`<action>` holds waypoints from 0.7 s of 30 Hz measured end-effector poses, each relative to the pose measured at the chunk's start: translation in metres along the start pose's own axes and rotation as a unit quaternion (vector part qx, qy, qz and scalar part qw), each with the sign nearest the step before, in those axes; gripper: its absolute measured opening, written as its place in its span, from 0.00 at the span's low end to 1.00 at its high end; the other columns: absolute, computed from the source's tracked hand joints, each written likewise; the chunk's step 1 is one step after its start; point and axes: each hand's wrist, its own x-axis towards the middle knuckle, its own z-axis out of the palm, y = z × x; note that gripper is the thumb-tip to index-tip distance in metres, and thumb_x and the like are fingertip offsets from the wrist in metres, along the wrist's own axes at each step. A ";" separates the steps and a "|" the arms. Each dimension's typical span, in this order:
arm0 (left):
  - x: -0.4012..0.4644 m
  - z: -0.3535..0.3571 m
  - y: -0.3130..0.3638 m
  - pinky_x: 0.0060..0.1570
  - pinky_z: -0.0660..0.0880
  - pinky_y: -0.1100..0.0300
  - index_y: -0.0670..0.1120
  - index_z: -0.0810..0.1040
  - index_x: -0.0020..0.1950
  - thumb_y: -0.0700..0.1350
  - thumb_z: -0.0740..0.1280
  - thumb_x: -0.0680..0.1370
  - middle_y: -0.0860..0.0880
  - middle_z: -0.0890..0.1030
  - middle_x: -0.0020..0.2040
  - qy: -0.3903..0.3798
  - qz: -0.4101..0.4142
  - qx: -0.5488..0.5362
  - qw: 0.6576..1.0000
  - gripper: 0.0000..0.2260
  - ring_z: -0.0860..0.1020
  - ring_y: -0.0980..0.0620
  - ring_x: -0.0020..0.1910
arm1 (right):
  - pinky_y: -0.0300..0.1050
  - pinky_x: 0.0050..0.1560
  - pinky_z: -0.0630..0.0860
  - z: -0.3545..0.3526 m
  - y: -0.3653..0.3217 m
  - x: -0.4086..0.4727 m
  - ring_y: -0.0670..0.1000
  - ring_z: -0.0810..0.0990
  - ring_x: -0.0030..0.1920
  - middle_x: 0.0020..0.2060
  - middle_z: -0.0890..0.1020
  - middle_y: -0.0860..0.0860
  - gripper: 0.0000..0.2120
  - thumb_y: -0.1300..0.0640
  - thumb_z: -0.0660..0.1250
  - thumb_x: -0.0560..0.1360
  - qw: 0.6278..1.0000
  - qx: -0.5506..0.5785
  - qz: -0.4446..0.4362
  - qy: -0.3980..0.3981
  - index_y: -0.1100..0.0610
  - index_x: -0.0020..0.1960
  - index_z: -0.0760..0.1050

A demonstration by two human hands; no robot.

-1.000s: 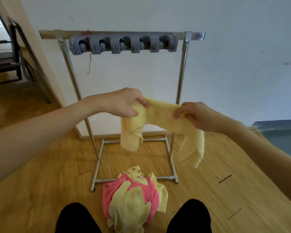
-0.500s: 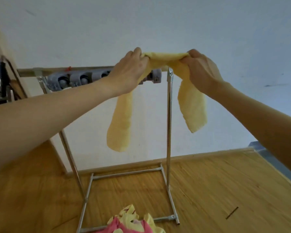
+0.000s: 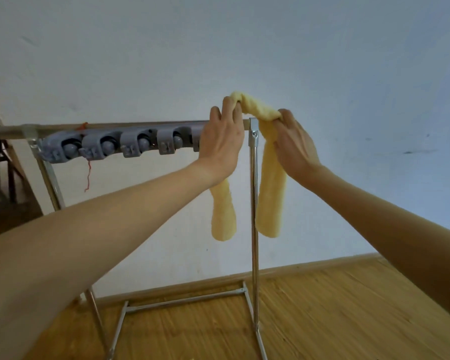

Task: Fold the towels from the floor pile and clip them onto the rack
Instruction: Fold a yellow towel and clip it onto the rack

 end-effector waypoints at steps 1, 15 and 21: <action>-0.002 0.004 0.005 0.39 0.68 0.59 0.36 0.56 0.73 0.30 0.67 0.68 0.39 0.63 0.69 -0.002 -0.009 -0.006 1.000 0.36 0.70 0.43 0.55 | 0.49 0.39 0.67 0.004 -0.003 -0.001 0.62 0.74 0.49 0.62 0.69 0.59 0.17 0.71 0.57 0.73 1.000 0.012 0.005 0.004 0.62 0.61 0.69; -0.036 0.078 -0.012 0.39 0.76 0.58 0.36 0.54 0.76 0.30 0.69 0.66 0.38 0.65 0.69 -0.013 -0.021 -0.046 0.999 0.41 0.72 0.43 0.51 | 0.50 0.44 0.74 0.065 -0.018 -0.019 0.59 0.75 0.51 0.64 0.69 0.57 0.19 0.68 0.57 0.75 0.999 0.050 0.012 -0.005 0.60 0.66 0.67; -0.063 0.108 -0.024 0.33 0.74 0.59 0.38 0.58 0.75 0.26 0.68 0.66 0.39 0.70 0.62 0.021 0.060 -0.079 0.995 0.40 0.72 0.44 0.45 | 0.50 0.43 0.77 0.094 -0.021 -0.041 0.59 0.77 0.48 0.64 0.70 0.57 0.19 0.70 0.59 0.73 0.992 0.122 0.006 0.008 0.61 0.63 0.69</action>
